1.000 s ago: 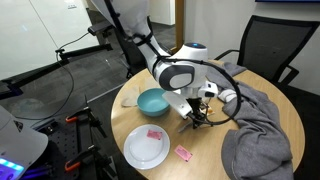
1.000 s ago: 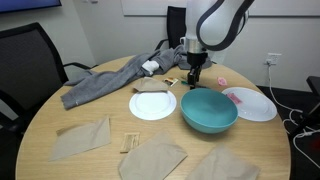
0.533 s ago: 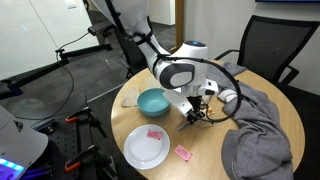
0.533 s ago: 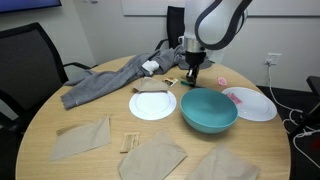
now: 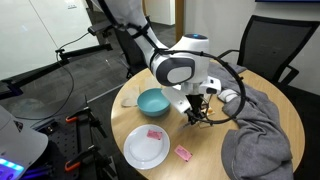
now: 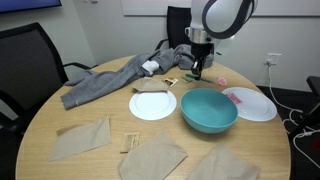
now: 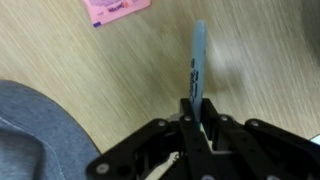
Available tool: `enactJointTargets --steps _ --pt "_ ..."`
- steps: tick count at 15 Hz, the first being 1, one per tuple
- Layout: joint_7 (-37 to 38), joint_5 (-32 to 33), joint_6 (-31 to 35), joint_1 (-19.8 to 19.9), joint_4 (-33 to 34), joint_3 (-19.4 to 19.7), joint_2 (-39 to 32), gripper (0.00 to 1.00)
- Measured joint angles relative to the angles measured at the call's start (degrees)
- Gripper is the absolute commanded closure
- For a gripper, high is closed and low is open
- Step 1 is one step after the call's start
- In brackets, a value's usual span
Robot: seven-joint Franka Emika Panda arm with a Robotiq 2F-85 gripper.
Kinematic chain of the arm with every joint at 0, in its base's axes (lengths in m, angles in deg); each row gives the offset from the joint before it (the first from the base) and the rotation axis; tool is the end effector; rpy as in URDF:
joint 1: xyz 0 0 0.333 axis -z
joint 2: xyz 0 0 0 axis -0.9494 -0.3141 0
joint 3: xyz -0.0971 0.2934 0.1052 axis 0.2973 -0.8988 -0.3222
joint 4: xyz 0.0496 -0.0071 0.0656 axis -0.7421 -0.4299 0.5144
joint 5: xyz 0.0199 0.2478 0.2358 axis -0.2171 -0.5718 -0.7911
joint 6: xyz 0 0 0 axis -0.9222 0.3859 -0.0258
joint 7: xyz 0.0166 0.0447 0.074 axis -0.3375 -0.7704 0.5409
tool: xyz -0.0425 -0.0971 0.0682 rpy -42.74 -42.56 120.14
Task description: Rotate the marker to the right
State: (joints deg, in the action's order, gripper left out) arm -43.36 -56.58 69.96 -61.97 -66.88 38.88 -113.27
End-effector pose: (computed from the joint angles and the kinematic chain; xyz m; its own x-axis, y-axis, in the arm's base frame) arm 0.5686 -0.1563 0.1339 0.9989 -0.0470 -0.0004 -0.0468 -0.9945 0.0940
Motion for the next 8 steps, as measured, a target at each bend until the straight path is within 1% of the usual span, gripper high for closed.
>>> enactJointTargets --steps 4,6,7,8 --pt "4.2 0.0 -0.7 -1.1 -4.6 1.6 5.9 0.96" --pt "7.3 -0.1 -2.5 -1.6 -6.0 1.9 8.3 0.96" --pt "8.8 -0.1 -3.9 -2.1 -6.4 2.2 9.3 0.86" --pt "9.2 -0.1 -4.6 -2.3 -6.7 2.3 10.2 0.86"
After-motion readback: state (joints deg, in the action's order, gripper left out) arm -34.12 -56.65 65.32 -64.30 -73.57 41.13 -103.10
